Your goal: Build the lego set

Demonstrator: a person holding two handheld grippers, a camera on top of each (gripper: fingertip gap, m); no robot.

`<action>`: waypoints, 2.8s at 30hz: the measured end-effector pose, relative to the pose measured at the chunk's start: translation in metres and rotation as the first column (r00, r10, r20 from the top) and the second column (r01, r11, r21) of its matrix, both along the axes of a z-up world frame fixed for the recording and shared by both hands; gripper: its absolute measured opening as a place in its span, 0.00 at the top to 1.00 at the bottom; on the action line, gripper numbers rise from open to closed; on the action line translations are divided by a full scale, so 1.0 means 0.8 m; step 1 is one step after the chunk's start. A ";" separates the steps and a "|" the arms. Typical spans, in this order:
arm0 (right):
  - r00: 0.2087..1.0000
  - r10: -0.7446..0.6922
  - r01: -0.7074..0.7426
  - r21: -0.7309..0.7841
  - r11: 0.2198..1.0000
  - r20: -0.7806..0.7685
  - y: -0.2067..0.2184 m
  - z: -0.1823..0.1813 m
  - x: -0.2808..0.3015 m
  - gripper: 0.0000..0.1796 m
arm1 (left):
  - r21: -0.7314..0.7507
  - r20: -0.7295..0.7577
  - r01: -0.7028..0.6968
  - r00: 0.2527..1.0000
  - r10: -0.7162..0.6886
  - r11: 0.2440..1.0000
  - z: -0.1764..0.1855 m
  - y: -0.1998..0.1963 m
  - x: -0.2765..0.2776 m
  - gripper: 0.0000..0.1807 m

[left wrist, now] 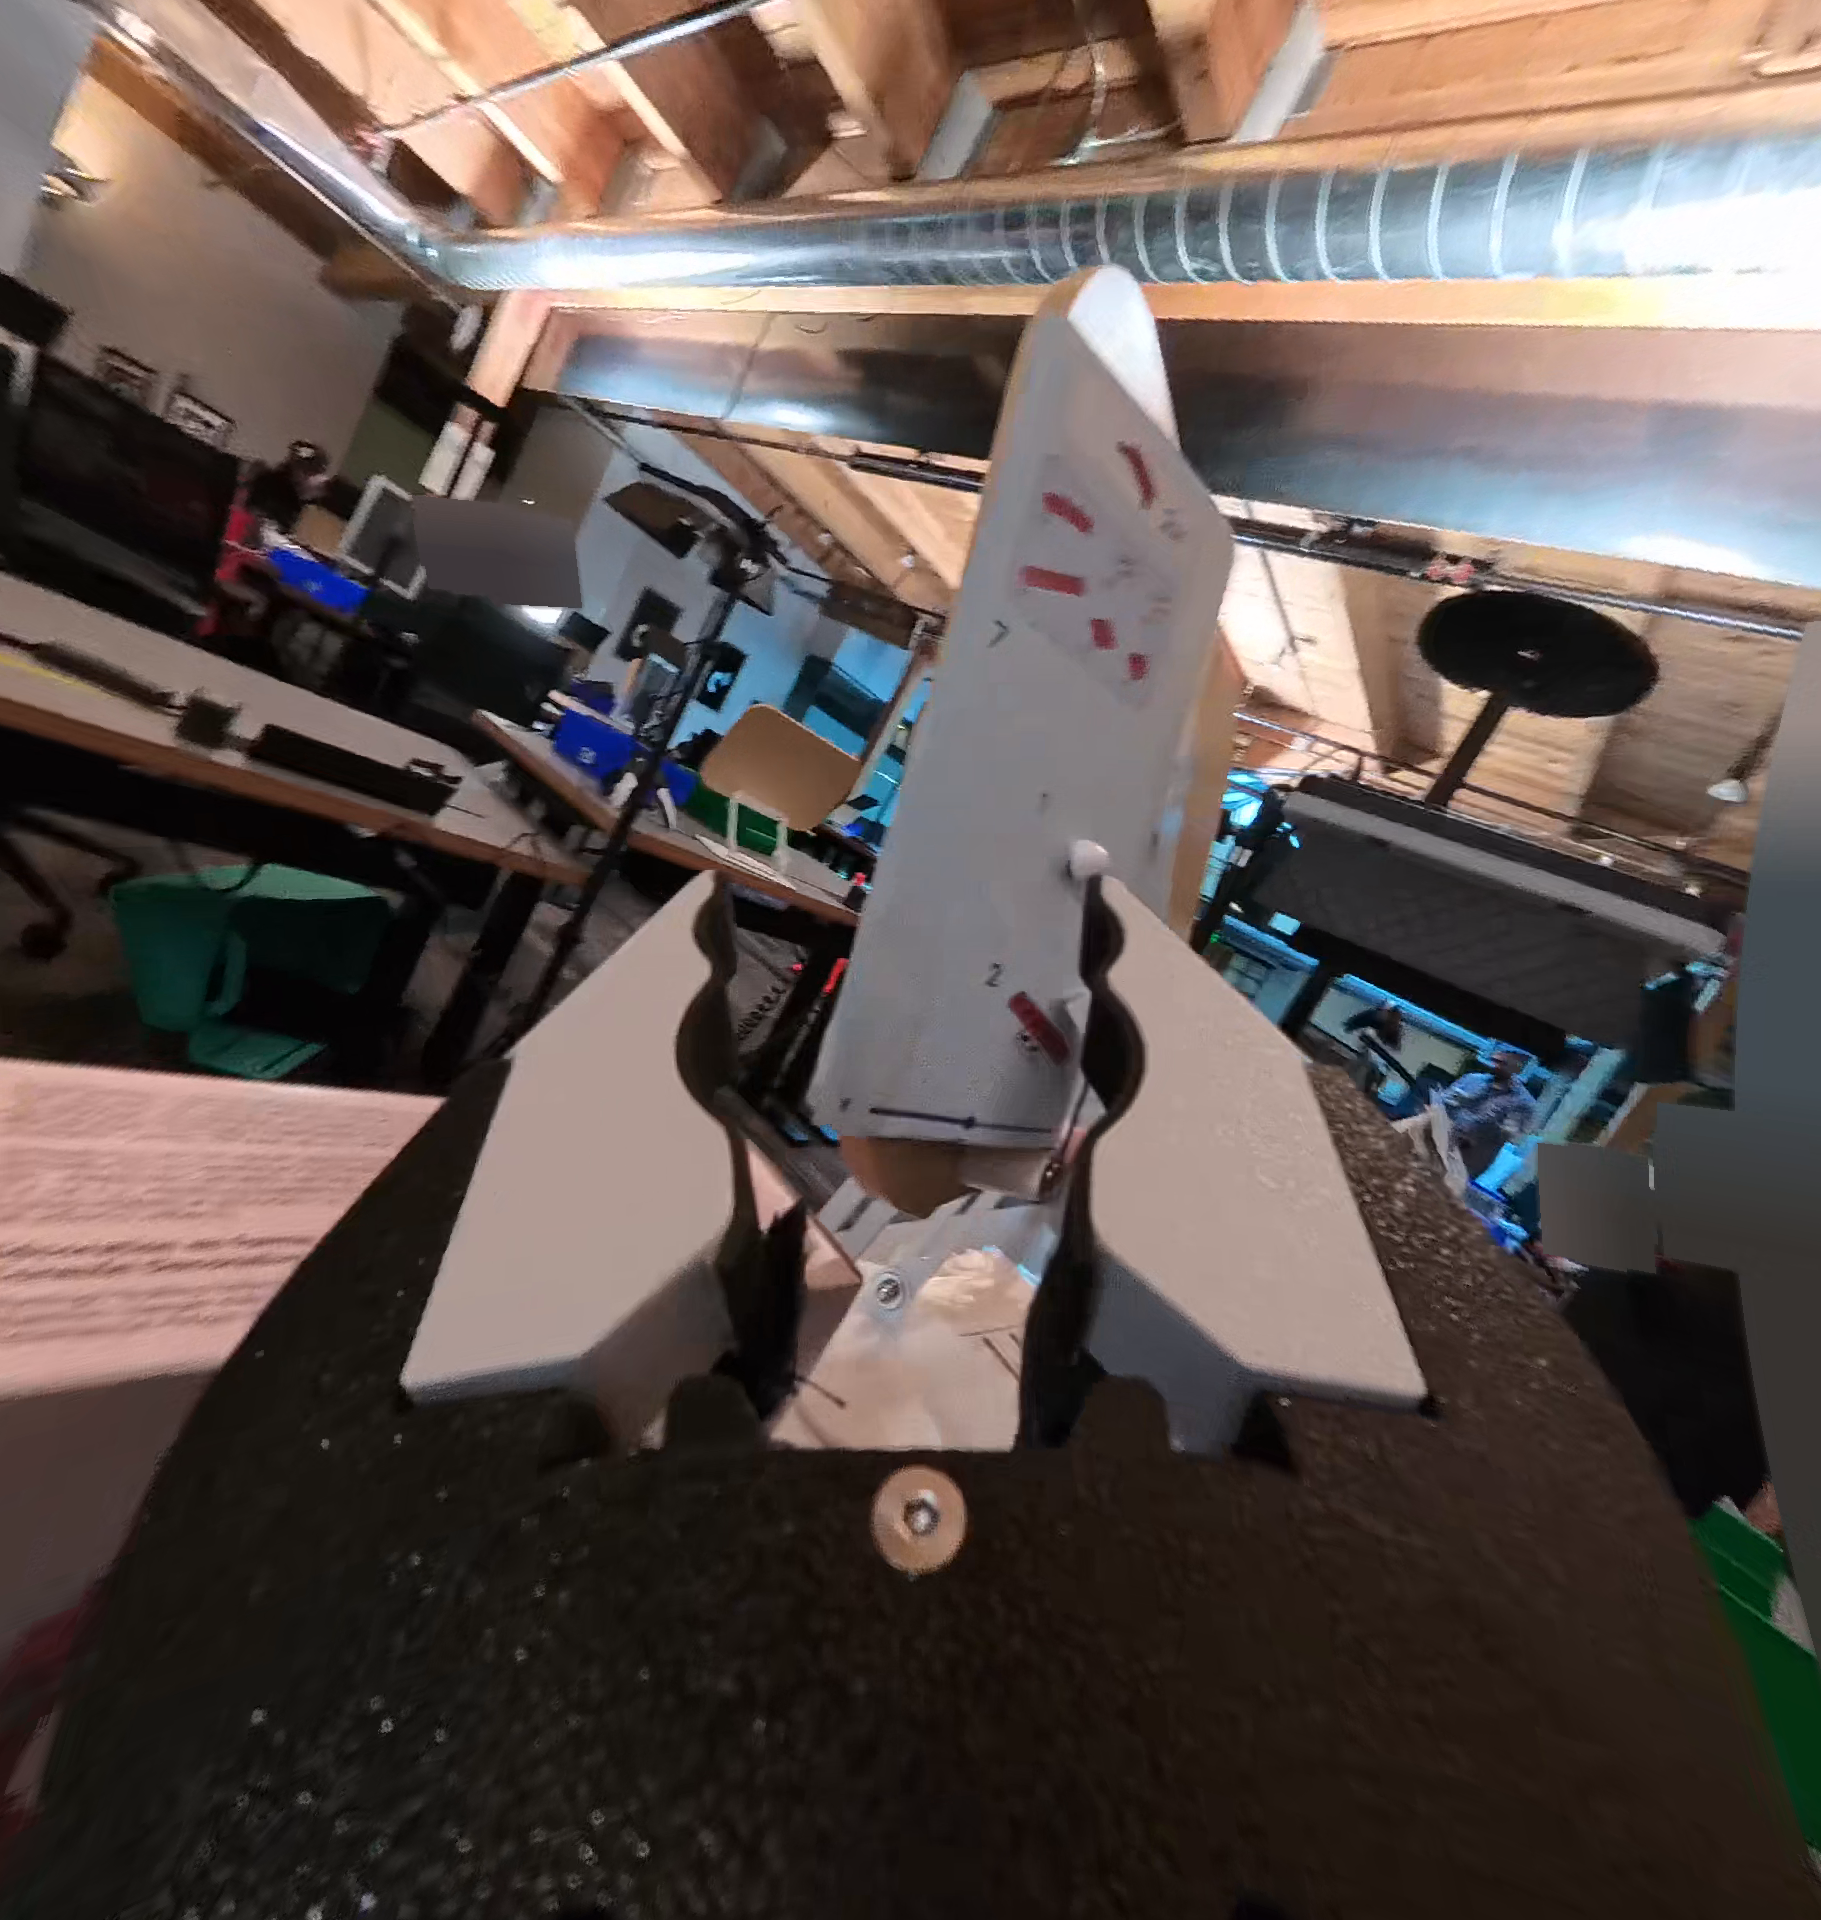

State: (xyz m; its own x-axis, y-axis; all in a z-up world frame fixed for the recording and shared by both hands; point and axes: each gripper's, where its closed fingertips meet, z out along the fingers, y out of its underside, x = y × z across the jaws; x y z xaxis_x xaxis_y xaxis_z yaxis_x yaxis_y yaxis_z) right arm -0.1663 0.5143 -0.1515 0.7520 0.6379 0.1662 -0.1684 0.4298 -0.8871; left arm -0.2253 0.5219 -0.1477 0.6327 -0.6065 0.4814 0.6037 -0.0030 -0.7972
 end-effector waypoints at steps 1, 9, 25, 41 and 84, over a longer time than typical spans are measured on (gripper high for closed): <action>1.000 0.001 -0.002 -0.011 1.000 -0.018 0.001 0.001 0.001 1.00 | 0.000 -0.017 0.010 1.000 -0.010 1.000 -0.001 0.001 0.006 0.62; 0.994 -0.064 0.062 -0.029 0.998 -0.086 0.003 0.003 0.010 1.00 | -0.027 -0.170 -0.064 0.984 0.059 0.998 -0.017 0.013 0.024 0.90; 0.962 -0.158 0.142 -0.085 0.986 -0.221 0.009 0.020 0.064 0.84 | 0.036 -0.181 -0.281 0.942 0.283 0.959 0.012 -0.004 -0.012 0.59; 0.880 -0.411 0.439 -0.073 0.896 0.239 -0.048 -0.107 0.274 0.86 | 0.110 -0.386 -0.507 0.771 0.507 0.855 -0.056 -0.138 0.061 0.66; 0.844 -0.448 0.450 0.063 0.891 0.296 -0.246 -0.117 0.350 0.89 | 0.254 -0.579 -0.357 0.689 0.437 0.899 -0.120 -0.317 0.175 0.68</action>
State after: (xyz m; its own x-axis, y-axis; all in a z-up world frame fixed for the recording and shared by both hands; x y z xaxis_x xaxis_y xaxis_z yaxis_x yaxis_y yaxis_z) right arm 0.1134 0.3172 -0.2450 0.8732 0.2448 0.4214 0.3105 0.3870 -0.8682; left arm -0.0853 0.2682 -0.2441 0.9561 -0.2533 -0.1472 -0.0865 0.2358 -0.9679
